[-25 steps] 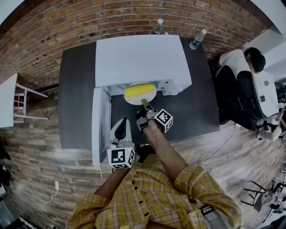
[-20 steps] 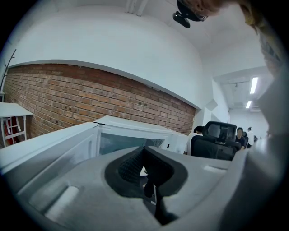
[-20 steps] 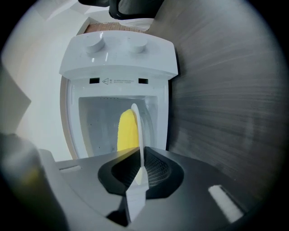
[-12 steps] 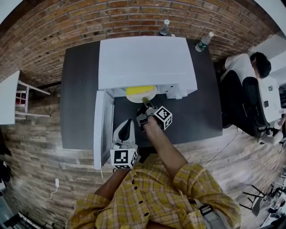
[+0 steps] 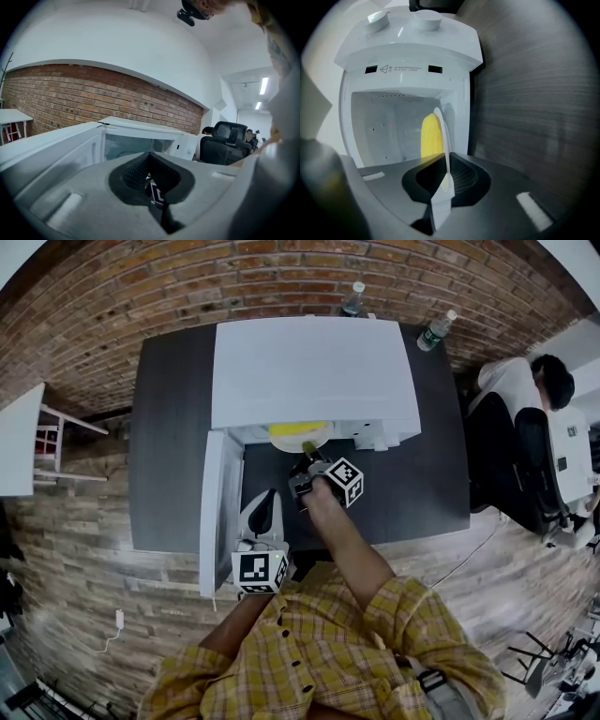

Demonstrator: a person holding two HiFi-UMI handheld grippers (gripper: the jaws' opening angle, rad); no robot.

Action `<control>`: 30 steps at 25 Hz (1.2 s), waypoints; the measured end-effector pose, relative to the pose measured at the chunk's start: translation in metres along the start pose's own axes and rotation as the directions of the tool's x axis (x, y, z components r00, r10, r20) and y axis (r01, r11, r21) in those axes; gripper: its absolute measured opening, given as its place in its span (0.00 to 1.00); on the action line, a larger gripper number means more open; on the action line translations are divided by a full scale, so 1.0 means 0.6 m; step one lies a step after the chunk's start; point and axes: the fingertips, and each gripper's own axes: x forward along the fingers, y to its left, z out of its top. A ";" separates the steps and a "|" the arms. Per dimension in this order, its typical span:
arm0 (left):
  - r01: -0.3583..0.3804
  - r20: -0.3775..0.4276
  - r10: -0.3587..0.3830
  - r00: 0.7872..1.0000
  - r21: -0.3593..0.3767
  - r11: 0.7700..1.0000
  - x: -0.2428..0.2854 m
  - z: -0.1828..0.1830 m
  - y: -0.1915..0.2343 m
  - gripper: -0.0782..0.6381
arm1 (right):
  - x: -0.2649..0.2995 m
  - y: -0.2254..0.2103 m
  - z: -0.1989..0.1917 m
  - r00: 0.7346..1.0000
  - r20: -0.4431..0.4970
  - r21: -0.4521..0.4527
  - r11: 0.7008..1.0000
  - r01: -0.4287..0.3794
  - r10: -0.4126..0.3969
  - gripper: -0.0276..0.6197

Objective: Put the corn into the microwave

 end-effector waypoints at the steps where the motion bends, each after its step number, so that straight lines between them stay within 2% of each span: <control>1: -0.004 0.000 0.004 1.000 -0.003 1.000 0.000 0.000 0.003 0.10 | 0.003 0.001 0.001 1.000 0.003 0.001 1.000 0.002 -0.002 0.08; 13: -0.022 -0.003 0.022 1.000 -0.016 1.000 -0.002 0.001 0.012 0.10 | 0.034 0.014 -0.004 1.000 -0.001 0.036 0.999 0.023 -0.023 0.09; 15: -0.025 0.000 0.025 1.000 -0.017 1.000 -0.002 0.002 0.012 0.10 | 0.038 0.009 -0.005 0.999 -0.004 0.042 0.998 0.041 -0.041 0.12; 18: -0.031 0.001 0.031 1.000 -0.024 0.999 -0.002 0.003 0.017 0.10 | 0.041 -0.003 -0.008 0.998 -0.016 0.065 0.996 0.062 -0.061 0.24; 22: -0.039 -0.008 0.039 0.999 -0.034 0.999 -0.003 -0.002 0.023 0.10 | 0.044 -0.013 -0.007 0.997 -0.018 0.082 0.994 0.078 -0.077 0.30; 26: -0.043 -0.011 0.043 0.999 -0.042 0.998 -0.003 -0.005 0.028 0.10 | 0.043 -0.007 -0.007 0.998 -0.023 0.069 0.996 0.062 -0.060 0.29; 30: -0.030 0.000 0.030 1.000 -0.042 0.999 -0.002 -0.001 0.026 0.10 | 0.029 0.011 -0.013 0.998 -0.052 0.003 1.000 0.028 -0.028 0.29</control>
